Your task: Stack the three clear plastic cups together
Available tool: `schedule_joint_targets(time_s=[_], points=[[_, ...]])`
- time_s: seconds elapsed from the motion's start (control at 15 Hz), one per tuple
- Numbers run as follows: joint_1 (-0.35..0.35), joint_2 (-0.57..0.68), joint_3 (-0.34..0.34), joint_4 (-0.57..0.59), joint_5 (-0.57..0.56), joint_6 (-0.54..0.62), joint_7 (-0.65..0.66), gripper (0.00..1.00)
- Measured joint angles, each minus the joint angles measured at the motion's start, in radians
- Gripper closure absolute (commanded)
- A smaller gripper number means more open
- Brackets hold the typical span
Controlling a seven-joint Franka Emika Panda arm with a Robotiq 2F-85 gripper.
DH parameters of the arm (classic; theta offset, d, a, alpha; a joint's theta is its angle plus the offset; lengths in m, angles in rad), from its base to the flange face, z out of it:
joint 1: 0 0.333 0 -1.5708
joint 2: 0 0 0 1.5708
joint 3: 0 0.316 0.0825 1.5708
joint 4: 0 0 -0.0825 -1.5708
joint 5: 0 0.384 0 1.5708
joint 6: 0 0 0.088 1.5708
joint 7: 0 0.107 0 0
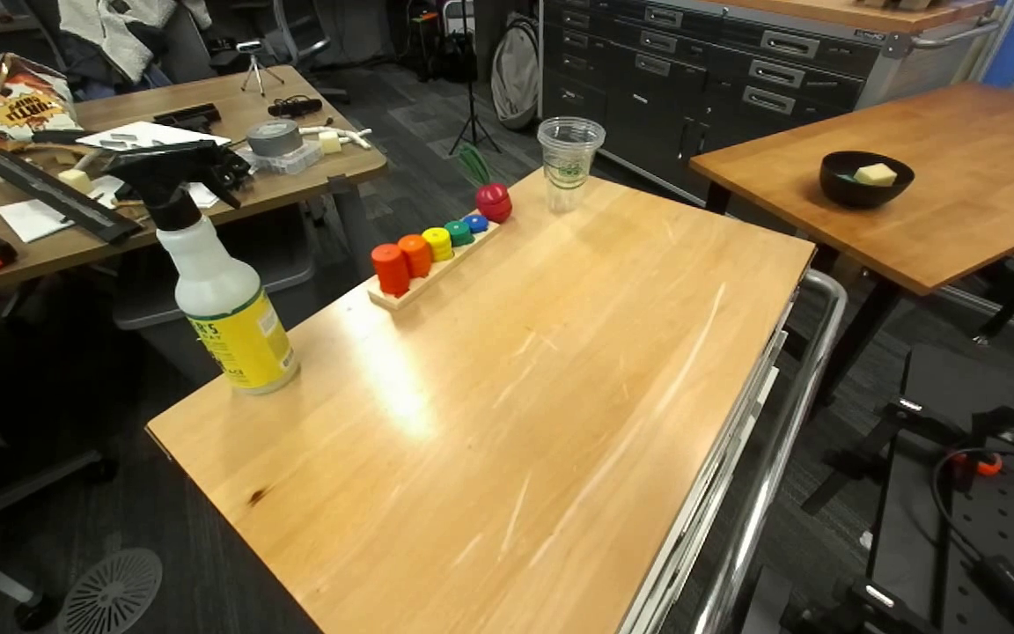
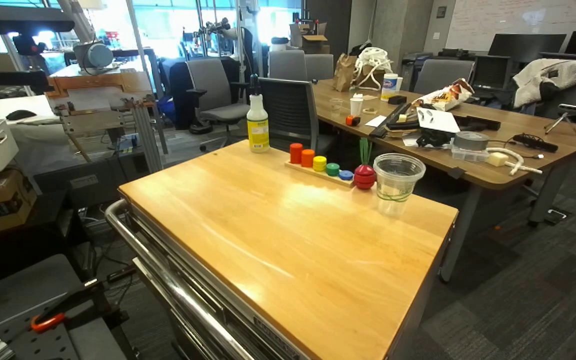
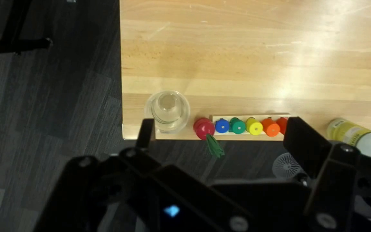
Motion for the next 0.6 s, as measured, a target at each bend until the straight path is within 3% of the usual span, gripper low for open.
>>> schedule_joint_targets(time_s=[0.27, 0.6], points=[[0.040, -0.074, 0.021, 0.001, 0.041, 0.058, 0.081, 0.00], [0.105, -0.090, 0.022, -0.002, 0.042, 0.039, 0.102, 0.00]])
